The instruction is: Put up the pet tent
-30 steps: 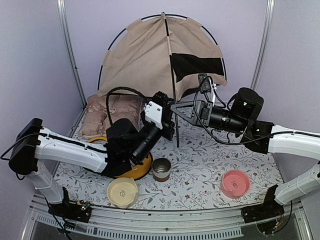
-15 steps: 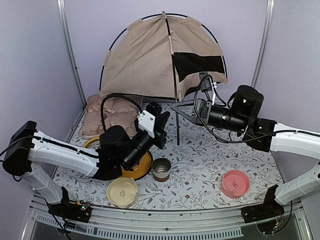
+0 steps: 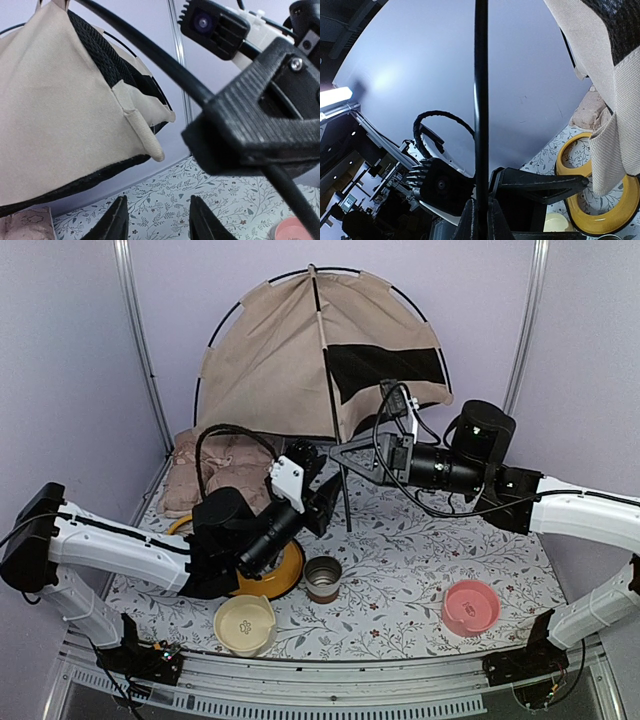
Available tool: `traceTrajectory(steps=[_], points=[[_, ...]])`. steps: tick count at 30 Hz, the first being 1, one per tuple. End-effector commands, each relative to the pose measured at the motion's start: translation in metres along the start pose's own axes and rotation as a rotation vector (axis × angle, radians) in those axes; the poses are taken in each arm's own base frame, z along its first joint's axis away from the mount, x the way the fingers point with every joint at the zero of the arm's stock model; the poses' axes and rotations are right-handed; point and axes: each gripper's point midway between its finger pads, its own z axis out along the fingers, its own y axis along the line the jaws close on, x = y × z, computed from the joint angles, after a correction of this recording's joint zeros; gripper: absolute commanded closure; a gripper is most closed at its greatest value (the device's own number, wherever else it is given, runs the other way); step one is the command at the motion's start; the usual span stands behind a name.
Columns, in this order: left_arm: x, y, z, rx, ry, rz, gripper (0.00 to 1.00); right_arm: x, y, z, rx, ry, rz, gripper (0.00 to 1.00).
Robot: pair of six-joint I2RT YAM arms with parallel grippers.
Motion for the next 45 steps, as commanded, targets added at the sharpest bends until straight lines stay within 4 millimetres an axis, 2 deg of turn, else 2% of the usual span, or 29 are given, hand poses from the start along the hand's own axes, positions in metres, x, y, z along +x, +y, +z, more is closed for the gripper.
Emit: traceTrajectory(steps=[1, 10, 25, 32, 39, 45], points=[[-0.022, 0.012, 0.005, -0.050, -0.058, -0.041, 0.56, -0.025, 0.023, -0.004, -0.076, -0.062, 0.039, 1.00], [-0.029, 0.011, 0.002, -0.052, -0.084, -0.070, 0.42, -0.033, 0.037, -0.006, -0.152, -0.091, 0.140, 1.00], [-0.054, 0.003, 0.010, -0.093, -0.177, -0.044, 0.42, -0.045, 0.040, -0.006, -0.201, -0.148, 0.260, 1.00], [-0.066, -0.001, 0.018, -0.108, -0.212, -0.020, 0.49, -0.046, 0.040, -0.004, -0.207, -0.145, 0.280, 1.00], [-0.077, -0.005, 0.026, -0.104, -0.240, -0.034, 0.64, -0.047, 0.039, -0.003, -0.207, -0.146, 0.288, 1.00], [-0.073, -0.009, 0.033, -0.100, -0.232, -0.025, 0.69, -0.049, 0.041, -0.003, -0.209, -0.150, 0.287, 1.00]])
